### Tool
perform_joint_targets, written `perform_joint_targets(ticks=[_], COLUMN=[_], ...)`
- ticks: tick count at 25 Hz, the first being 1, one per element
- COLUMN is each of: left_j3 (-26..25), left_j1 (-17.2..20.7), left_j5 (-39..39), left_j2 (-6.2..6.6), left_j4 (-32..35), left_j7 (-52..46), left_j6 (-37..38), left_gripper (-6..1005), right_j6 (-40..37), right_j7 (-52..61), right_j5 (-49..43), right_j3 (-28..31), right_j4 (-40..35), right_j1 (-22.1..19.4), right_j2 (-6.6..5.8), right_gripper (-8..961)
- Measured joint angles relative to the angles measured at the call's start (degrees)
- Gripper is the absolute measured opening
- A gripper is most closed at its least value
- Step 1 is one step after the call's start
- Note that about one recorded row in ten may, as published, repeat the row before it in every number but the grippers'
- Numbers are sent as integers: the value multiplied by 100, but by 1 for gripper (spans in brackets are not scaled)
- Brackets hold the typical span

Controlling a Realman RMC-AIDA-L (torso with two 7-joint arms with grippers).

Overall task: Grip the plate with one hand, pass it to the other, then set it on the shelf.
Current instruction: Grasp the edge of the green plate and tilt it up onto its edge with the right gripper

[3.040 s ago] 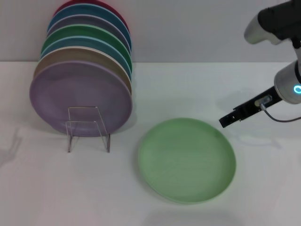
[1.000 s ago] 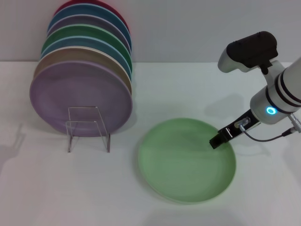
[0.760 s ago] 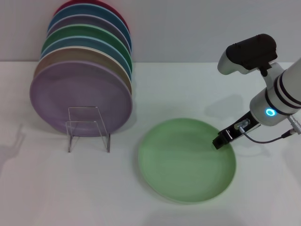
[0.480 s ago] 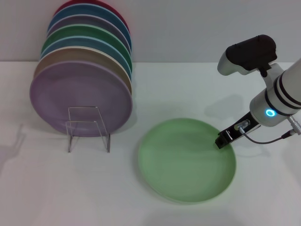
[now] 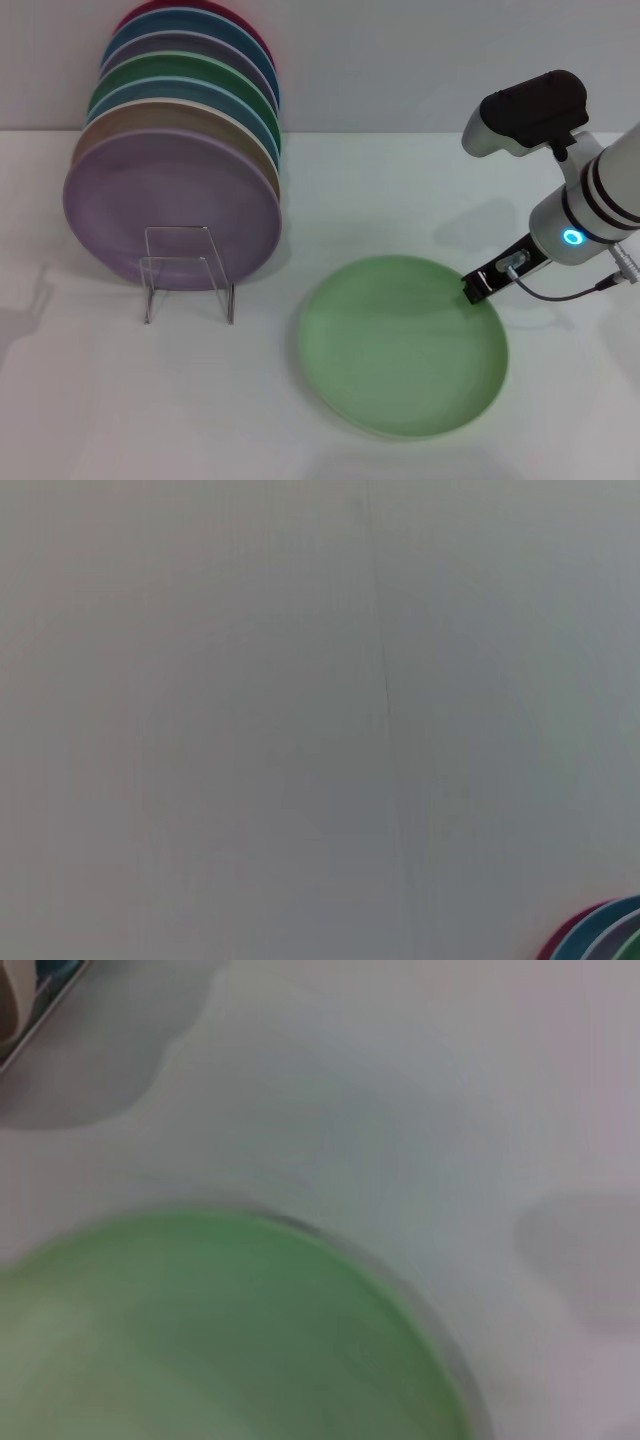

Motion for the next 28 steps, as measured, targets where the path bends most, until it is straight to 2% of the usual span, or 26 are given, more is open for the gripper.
perform_joint_targets(ticks=[8,21,24,25,26,28], left_j3=[-10,-4,4,27,27,84], left_j1=[-45,-55,-18,21,21,56], left_j5=[-2,-1,21,36,36,45], left_j2=[3,1,-4,-3,-3,12], left_j4=[0,1,-2,-4,-4,-6], left_j7=[19,-6,-75,-180,-180,-320], left_j6=[-4,48,188,339,339,527], left_gripper=[760,741,737,735,734,731], right_j6=[-168,-194,-162,-173,-173,-244], right_j7=[-165,-475,-680,-862,-862,-1111], right_j5=[17,438,724,949,949,1197], right_j3=[45,169,233,274,274,295], right_j4=[501,1220,1554,1877,1877,2165], right_j1=[-219,-570,-801,-1043,-1043,-1312], right_j2=[110,123,121,124,124,130], right_gripper=[25,17,17,16,16,16])
